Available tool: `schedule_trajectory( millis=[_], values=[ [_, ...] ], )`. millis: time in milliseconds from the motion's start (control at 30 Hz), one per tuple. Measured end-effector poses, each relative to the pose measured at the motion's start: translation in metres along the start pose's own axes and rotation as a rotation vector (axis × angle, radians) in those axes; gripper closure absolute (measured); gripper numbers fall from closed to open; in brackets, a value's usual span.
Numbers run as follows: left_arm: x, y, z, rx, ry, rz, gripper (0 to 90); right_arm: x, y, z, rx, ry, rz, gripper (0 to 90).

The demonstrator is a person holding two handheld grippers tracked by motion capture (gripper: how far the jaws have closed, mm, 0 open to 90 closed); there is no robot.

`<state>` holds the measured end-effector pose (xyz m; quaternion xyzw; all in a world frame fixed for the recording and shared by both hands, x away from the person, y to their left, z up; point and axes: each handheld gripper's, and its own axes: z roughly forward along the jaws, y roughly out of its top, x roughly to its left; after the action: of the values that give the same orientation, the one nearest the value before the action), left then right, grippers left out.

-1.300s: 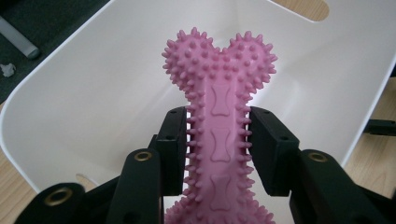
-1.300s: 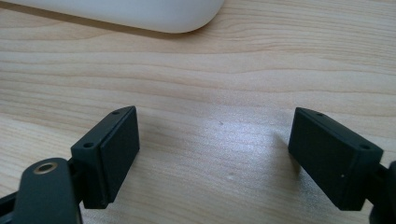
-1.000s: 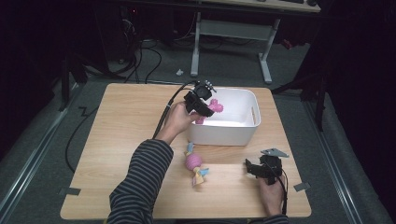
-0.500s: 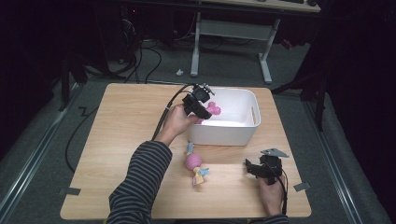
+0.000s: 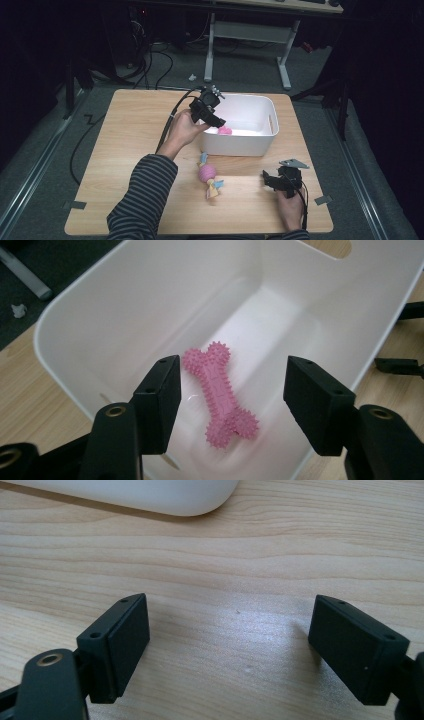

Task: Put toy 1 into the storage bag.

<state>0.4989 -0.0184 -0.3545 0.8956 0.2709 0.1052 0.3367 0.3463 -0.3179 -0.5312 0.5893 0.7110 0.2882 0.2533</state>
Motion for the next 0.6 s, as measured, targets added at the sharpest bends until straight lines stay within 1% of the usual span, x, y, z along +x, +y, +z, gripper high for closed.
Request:
schedule_trajectory(
  millis=[100, 300, 467, 600],
  values=[
    [0.001, -0.007, -0.013, -0.027, 0.011, -0.001, 39.1, 0.0, 0.0, 0.0, 0.0, 0.0, 0.0, 16.6],
    [0.011, -0.023, -0.034, -0.055, 0.04, -0.032, 38.4, 0.0, 0.0, 0.0, 0.0, -0.001, 0.001, 16.6],
    [0.019, -0.033, -0.047, -0.072, 0.054, -0.062, 38.4, 0.0, 0.0, 0.0, 0.0, -0.001, 0.001, 16.6],
    [0.022, -0.041, -0.054, -0.083, 0.064, -0.067, 38.4, 0.0, 0.0, 0.0, 0.0, -0.001, 0.001, 16.6]
  ],
)
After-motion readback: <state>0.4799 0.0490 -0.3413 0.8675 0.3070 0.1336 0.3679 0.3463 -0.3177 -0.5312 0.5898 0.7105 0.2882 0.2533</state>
